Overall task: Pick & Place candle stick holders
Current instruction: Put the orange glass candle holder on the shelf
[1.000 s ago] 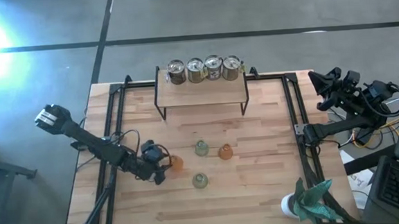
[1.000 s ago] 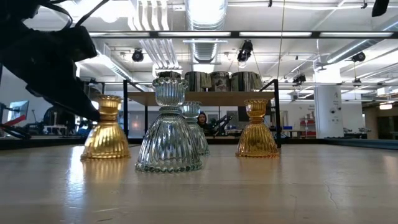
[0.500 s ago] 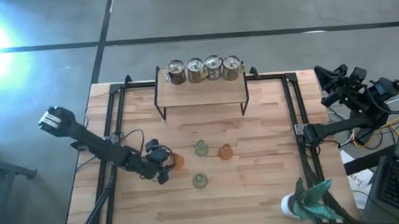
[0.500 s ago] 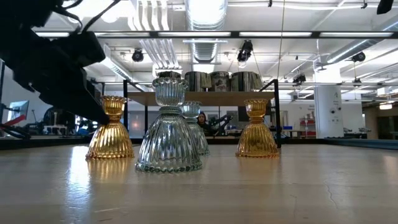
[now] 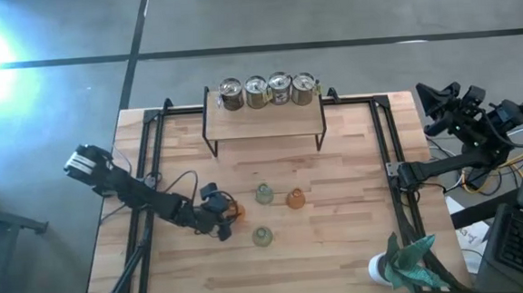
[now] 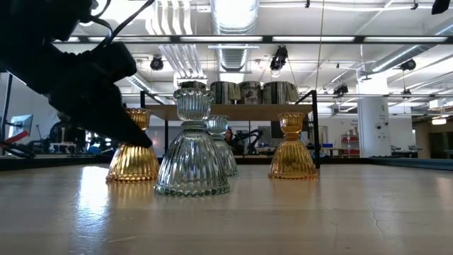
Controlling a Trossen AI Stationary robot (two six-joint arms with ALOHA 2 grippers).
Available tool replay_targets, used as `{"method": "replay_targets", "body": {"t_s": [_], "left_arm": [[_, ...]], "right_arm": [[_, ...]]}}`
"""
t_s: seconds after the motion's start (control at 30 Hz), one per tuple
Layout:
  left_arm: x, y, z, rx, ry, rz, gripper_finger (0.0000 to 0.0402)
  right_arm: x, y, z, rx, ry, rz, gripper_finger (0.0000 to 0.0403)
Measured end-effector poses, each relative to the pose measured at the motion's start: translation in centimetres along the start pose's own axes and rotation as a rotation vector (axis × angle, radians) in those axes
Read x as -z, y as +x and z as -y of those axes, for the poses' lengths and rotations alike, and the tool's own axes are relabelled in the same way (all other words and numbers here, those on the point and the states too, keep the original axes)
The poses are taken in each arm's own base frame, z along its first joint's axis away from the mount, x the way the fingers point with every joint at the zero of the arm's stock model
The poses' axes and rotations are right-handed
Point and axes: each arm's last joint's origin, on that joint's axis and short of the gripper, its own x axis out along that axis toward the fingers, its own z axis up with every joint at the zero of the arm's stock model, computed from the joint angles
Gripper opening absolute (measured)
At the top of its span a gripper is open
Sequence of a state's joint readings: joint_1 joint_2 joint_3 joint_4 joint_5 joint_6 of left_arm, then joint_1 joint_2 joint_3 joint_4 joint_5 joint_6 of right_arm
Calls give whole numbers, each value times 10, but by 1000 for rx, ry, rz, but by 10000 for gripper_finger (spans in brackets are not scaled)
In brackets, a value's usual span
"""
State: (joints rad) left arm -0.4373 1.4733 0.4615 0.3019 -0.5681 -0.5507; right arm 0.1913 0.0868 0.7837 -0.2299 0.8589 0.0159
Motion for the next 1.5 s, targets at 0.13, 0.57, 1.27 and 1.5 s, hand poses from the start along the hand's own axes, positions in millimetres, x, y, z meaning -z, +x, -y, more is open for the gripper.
{"method": "replay_targets", "body": {"t_s": [0.13, 0.57, 1.27, 1.5], "left_arm": [[-4, 3, 2, -36, 21, 33, 160], [-60, -5, 4, -76, -42, 102, 131], [-187, -38, -129, -494, -337, 170, 131], [-191, -40, -168, -580, -357, 164, 131]], "right_arm": [[0, 0, 1, 31, -1, 1, 8], [0, 0, 1, 35, -20, 0, 8], [1, 0, 1, 34, 38, -6, 8], [3, 0, 1, 34, 38, -19, 8]]}}
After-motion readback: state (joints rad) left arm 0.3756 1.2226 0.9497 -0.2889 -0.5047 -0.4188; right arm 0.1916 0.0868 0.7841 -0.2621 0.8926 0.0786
